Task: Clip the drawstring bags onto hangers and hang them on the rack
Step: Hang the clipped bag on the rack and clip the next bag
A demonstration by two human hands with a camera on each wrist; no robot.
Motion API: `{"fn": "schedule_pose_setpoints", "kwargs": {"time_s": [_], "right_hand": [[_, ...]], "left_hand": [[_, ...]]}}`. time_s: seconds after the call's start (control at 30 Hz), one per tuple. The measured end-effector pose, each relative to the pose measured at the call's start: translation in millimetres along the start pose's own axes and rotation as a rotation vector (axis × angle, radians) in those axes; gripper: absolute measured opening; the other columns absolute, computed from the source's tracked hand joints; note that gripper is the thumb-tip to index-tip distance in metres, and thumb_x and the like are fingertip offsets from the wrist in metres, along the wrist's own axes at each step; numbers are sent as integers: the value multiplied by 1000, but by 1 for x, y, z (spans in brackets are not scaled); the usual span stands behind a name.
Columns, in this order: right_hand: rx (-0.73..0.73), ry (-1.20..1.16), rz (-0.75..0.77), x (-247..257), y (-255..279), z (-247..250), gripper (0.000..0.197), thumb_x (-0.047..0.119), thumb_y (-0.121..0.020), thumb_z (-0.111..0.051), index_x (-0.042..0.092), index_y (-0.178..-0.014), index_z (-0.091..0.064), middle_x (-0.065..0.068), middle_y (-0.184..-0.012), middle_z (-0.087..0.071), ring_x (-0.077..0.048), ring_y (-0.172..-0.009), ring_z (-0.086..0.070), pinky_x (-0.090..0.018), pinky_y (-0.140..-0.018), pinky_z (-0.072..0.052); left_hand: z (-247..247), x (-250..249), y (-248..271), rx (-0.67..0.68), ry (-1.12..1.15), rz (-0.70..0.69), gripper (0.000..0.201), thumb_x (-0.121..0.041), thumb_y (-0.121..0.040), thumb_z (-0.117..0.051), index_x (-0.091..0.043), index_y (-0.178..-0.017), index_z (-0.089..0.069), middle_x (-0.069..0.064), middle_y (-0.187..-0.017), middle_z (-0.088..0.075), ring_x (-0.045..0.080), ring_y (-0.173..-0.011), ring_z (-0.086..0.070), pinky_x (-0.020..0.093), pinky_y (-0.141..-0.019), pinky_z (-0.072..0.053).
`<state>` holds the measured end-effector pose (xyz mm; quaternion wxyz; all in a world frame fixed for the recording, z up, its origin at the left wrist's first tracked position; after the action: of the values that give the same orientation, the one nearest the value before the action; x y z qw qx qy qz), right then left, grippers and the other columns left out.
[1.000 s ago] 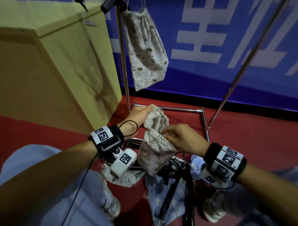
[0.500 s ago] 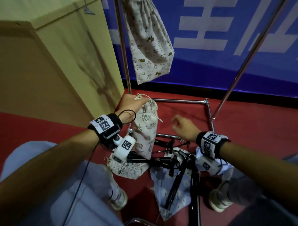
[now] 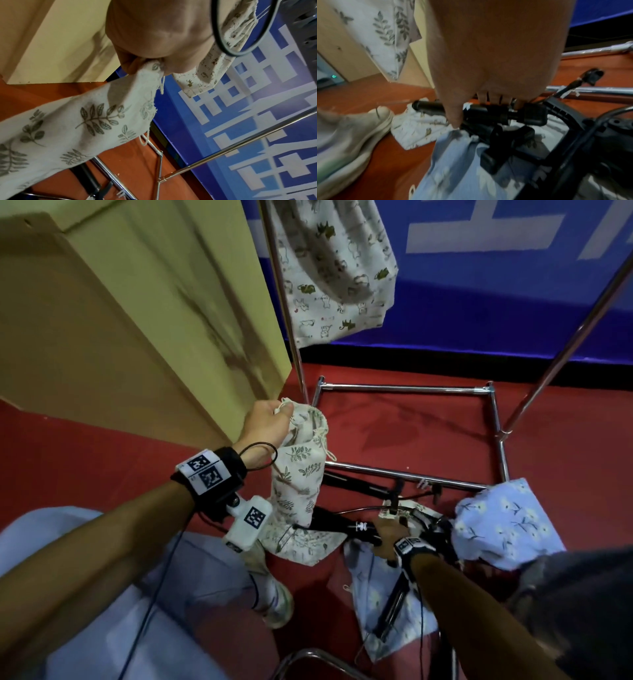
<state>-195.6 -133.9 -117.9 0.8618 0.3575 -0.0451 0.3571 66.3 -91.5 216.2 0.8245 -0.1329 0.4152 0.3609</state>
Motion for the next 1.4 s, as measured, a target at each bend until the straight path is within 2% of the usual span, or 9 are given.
{"fn": "schedule_pose_setpoints", "kwargs": {"time_s": [0.13, 0.3, 0.4, 0.53, 0.7, 1.0, 1.13, 1.27, 1.4], "right_hand": [[11, 139, -70, -1, -2, -1, 76, 25, -89, -66, 18, -154, -28, -12, -151, -38, -37, -139, -36, -54, -112, -33], [40, 247, -95, 4, -5, -8, 73, 3, -87, -58, -1, -152, -25, -21, -142, -48, -40, -130, -51, -51, -103, -46], [-43, 249, -110, 9, 2, 4, 57, 8, -89, -54, 1, -144, -39, -14, -126, -65, -34, -117, -63, -43, -95, -53], [-217, 130, -159, 5, 16, 52, 53, 35, -83, -62, 15, -130, -51, -9, -109, -71, -31, -101, -68, -36, -83, -55], [-366, 65, -232, -23, 57, 154, 48, 60, -66, -62, 27, -102, -64, -4, -89, -73, -30, -85, -68, -33, -73, -50], [-379, 20, -287, -52, 174, 318, 37, 47, -51, -58, 23, -74, -73, -2, -68, -71, -21, -68, -69, -27, -62, -54], [-372, -157, -238, -36, 217, 335, 27, 28, -66, -60, 19, -84, -78, 5, -49, -65, -6, -45, -59, -23, -54, -47], [-499, -477, -252, -32, 237, 319, 21, 25, -59, -50, 11, -54, -66, 0, -42, -56, -14, -40, -47, -22, -48, -32], [-572, -830, -171, -24, 227, 303, 9, 6, -55, -63, 14, -60, -62, -9, -50, -48, -20, -49, -41, -26, -49, -24]], "left_hand": [[-1, 9, -14, 29, 42, 56, 36, -39, -94, -60, -13, -70, -57, -5, -54, -38, 21, -49, -42, 25, -58, -34], [-3, 15, -27, 101, 267, 136, 45, -36, -84, -74, 7, -96, -69, 6, -70, -59, 33, -85, -75, 42, -77, -63], [3, 16, -29, 78, 233, 120, 56, -48, -72, -75, 3, -93, -68, 16, -87, -71, 36, -86, -75, 49, -78, -62], [25, -2, -21, -3, 87, 5, 46, -46, -86, -67, 0, -83, -68, -2, -63, -53, 10, -50, -63, 34, -68, -59], [77, -33, -16, -207, 13, -119, 35, -39, -92, -65, -16, -65, -63, -8, -53, -39, 9, -47, -33, 27, -49, -26], [125, -57, -3, -345, 214, -149, 42, -25, -91, -59, -20, -58, -34, -2, -56, -24, 14, -50, -20, 29, -45, -15], [111, -65, 9, -285, 212, -162, 43, -24, -94, -59, -19, -59, -33, -1, -56, -25, 16, -51, -22, 27, -43, -15], [89, -69, 15, -197, 148, -230, 39, -26, -95, -55, -13, -62, -41, -1, -55, -31, 14, -51, -25, 30, -50, -18], [69, -71, 15, -139, 116, -231, 35, -26, -96, -56, -8, -66, -57, 2, -59, -43, 10, -49, -34, 28, -47, -25]]}}
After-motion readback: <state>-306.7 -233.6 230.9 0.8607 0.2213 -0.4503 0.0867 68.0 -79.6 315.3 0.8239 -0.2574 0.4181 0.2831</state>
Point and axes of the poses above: each hand's wrist, its own y-axis away from the middle knuckle, its own z-axis out of the back of the hand, x = y × z, the point moved 6 cm from there along -y, towards the middle knuckle
